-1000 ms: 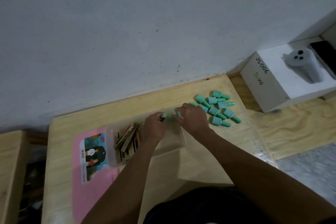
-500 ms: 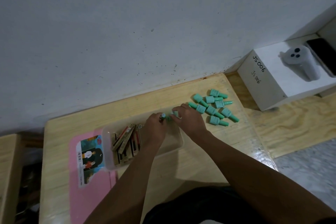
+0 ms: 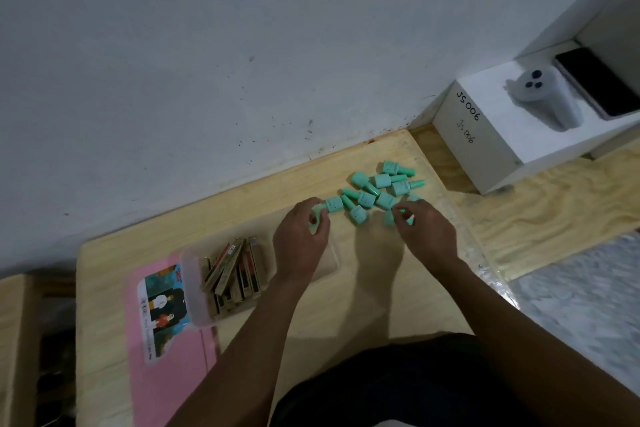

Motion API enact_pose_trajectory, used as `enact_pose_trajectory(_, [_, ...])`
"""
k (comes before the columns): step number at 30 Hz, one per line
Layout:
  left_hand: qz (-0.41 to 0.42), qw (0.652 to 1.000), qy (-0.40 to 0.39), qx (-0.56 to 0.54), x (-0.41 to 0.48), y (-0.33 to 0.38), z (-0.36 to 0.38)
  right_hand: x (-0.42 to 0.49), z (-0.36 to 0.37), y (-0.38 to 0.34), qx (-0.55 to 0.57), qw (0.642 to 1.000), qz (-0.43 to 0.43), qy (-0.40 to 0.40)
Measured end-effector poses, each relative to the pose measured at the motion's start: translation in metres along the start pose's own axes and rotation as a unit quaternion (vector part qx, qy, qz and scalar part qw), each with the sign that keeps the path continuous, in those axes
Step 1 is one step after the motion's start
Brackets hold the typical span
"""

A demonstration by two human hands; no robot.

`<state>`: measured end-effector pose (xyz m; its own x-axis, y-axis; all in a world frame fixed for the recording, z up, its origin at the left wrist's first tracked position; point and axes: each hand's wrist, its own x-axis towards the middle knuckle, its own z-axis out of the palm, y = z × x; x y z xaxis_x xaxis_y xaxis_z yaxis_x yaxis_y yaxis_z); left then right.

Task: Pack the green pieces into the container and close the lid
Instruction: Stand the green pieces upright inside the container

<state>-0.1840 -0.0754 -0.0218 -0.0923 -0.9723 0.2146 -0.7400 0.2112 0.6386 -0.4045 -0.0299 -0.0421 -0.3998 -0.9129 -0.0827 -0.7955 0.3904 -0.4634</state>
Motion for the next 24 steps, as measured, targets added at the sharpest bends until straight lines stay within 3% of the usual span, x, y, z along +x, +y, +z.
enact_pose_trajectory(3, [0.081, 0.996, -0.046, -0.010, 0.010, 0.022, 0.019, -0.001, -0.004, 0.039, -0.015, 0.997, 0.049, -0.059])
enact_pose_trajectory(5, [0.053, 0.993, -0.104, -0.029, 0.018, 0.038, 0.034, 0.001, -0.003, 0.051, -0.023, 0.994, 0.050, -0.098])
enact_pose_trajectory(9, [-0.196, 0.950, -0.243, -0.027, 0.034, 0.048, 0.074, 0.006, -0.001, 0.059, -0.038, 0.987, 0.034, -0.149])
enact_pose_trajectory(12, [-0.314, 0.904, -0.291, -0.002, 0.043, 0.051, 0.093, 0.010, 0.001, 0.060, -0.036, 0.986, 0.020, -0.160])
enact_pose_trajectory(16, [-0.410, 0.863, -0.294, -0.009, 0.047, 0.049, 0.103, 0.015, 0.001, 0.064, 0.011, 0.983, 0.026, -0.184])
enact_pose_trajectory(20, [-0.413, 0.879, -0.239, -0.007, 0.046, 0.039, 0.111, 0.017, -0.003, 0.063, 0.145, 0.971, 0.078, -0.171])
enact_pose_trajectory(24, [-0.415, 0.878, -0.238, -0.003, 0.048, 0.031, 0.115, 0.019, -0.007, 0.059, 0.238, 0.958, 0.095, -0.129])
